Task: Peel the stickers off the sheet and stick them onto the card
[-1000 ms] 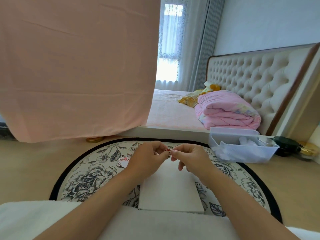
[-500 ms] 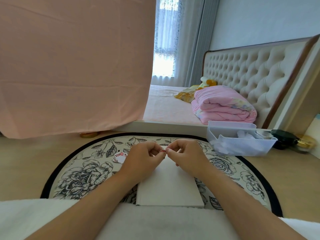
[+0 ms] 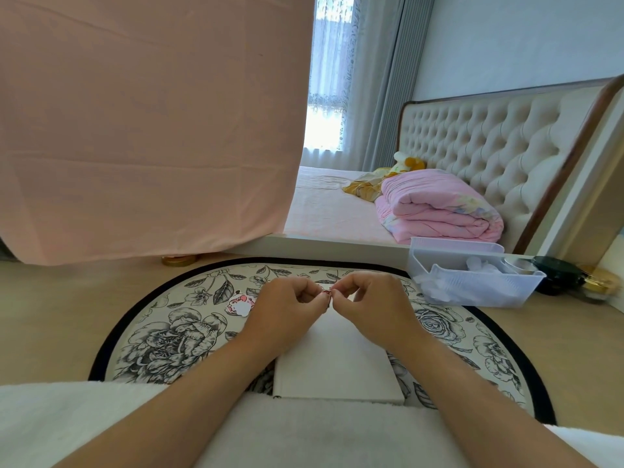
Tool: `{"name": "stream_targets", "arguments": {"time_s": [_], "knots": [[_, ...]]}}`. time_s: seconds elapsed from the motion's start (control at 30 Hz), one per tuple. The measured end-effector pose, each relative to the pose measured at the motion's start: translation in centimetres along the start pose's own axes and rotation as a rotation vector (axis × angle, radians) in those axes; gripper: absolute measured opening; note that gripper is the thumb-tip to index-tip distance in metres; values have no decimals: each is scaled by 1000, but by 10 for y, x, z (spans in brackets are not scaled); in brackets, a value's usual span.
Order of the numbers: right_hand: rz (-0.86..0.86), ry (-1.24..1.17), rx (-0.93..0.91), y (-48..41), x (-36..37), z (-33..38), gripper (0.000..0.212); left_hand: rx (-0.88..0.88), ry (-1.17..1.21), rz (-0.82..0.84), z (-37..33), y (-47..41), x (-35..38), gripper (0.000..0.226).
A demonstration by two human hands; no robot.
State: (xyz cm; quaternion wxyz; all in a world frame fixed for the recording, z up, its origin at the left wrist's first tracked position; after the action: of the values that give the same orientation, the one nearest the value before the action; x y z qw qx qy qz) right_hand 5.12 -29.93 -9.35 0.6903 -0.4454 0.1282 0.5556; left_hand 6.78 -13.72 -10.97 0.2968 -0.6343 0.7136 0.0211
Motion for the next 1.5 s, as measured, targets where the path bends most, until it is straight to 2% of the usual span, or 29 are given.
{"name": "stream_targets", "arguments": {"time_s": [0.2, 0.53, 0.6, 0.73, 0.87, 0.97, 1.4, 1.5], "knots": [[-204, 223, -199, 6, -3, 16, 7, -42, 66, -35, -1, 1, 0, 12], [-310, 316, -317, 8, -4, 20, 5, -13, 117, -63, -6, 4, 1, 15], [-238, 194, -232, 7, -4, 19, 7, -23, 130, -83, -4, 3, -1, 18], [47, -424, 113, 1, 0, 15, 20, -24, 149, -89, 0, -1, -7, 22], [209, -668, 323, 2, 2, 4, 10, 1, 175, -27, 0, -2, -8, 16], [272, -707, 371, 3, 3, 0, 9, 38, 168, 5, -1, -3, -8, 15], [281, -592, 269, 1, 4, 0, 4, 51, 152, 66, 1, -3, -7, 15], [316, -603, 274, 2, 1, 1, 11, 36, 190, 77, 3, -3, -7, 15]]}}
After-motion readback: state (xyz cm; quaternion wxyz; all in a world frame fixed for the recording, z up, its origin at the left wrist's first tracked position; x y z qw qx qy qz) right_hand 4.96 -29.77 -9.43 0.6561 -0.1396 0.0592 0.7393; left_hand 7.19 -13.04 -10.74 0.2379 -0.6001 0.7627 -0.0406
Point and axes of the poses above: each hand's wrist, its own y-axis away from the middle knuckle, its own x-axis out of the palm, z = x × y, the point moved 4 cm from there along -y, towards the middle knuckle, and after that the axes turned 1 degree about z, right-handed, at the moved point
